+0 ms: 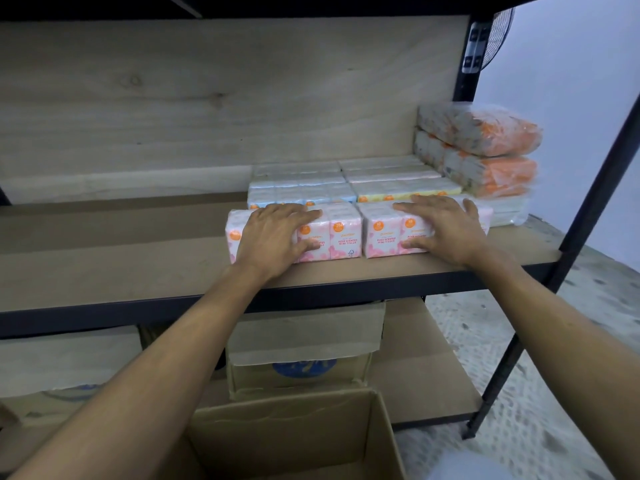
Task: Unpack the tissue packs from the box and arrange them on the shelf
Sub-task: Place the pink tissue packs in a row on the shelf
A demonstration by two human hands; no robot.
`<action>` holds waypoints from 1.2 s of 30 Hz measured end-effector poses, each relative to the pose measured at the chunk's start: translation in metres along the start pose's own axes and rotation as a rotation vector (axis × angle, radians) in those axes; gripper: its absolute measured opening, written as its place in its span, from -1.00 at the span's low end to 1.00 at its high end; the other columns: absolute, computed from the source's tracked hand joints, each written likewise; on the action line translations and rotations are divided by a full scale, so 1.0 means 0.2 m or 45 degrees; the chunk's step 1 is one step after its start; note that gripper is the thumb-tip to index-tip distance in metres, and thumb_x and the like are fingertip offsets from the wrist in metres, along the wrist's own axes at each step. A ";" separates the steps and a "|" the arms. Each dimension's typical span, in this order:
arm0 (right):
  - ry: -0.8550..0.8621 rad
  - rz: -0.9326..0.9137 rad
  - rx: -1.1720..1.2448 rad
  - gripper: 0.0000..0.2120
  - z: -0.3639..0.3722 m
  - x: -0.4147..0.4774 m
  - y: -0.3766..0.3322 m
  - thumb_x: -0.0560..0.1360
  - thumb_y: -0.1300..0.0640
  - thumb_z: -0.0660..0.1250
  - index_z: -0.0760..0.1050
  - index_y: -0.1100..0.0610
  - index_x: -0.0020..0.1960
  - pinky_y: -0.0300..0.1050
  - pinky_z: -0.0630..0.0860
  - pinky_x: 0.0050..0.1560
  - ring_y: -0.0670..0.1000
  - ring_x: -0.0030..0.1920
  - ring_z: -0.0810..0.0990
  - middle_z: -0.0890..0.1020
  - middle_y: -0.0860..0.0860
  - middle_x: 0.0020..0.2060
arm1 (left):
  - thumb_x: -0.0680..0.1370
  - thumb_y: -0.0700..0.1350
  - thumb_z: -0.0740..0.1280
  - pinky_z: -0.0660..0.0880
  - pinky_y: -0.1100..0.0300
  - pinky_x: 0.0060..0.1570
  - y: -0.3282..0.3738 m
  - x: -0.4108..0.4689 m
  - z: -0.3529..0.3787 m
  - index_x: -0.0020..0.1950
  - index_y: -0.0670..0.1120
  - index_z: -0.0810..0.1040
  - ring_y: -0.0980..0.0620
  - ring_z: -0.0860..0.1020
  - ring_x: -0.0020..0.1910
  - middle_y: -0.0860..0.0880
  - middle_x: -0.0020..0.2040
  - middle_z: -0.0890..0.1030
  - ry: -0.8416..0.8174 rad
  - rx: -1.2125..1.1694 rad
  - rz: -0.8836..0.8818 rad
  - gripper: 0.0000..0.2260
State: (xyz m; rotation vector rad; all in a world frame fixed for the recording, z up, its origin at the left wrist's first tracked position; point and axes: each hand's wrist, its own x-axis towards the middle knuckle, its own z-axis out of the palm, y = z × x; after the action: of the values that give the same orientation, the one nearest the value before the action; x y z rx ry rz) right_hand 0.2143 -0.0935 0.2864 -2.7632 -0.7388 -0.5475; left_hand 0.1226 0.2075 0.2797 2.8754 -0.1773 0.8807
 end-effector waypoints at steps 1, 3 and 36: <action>0.001 -0.008 -0.002 -0.32 0.00 0.00 0.01 0.37 -0.26 0.41 0.22 -0.35 0.42 0.34 -0.04 0.43 0.03 0.50 0.15 0.28 -0.08 0.49 | 0.46 0.18 0.38 0.25 0.03 0.33 0.00 0.01 0.01 0.37 0.16 0.46 -0.04 0.40 0.35 0.05 0.38 0.47 -0.004 0.004 -0.004 -0.52; 0.005 -0.022 0.004 -0.32 0.00 0.01 0.03 0.37 -0.25 0.41 0.23 -0.34 0.42 0.33 -0.03 0.43 0.02 0.49 0.16 0.29 -0.09 0.48 | 0.46 0.19 0.37 0.25 0.03 0.31 0.01 0.02 0.02 0.36 0.17 0.46 -0.03 0.41 0.35 0.06 0.38 0.47 -0.008 0.005 -0.007 -0.53; 0.152 -0.088 0.125 -0.37 0.11 0.13 0.14 0.37 -0.19 0.46 0.32 -0.29 0.39 0.24 -0.15 0.41 0.04 0.46 0.20 0.35 -0.07 0.44 | 0.41 0.24 0.37 0.28 0.04 0.26 -0.03 0.14 0.15 0.32 0.20 0.50 0.00 0.46 0.27 0.11 0.29 0.53 0.075 0.021 0.035 -0.52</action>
State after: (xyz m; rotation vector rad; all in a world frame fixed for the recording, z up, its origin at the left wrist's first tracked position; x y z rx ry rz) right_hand 0.2561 -0.0980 0.2733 -2.5980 -0.8130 -0.6645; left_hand 0.1623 0.2075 0.2708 2.8648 -0.2051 0.9751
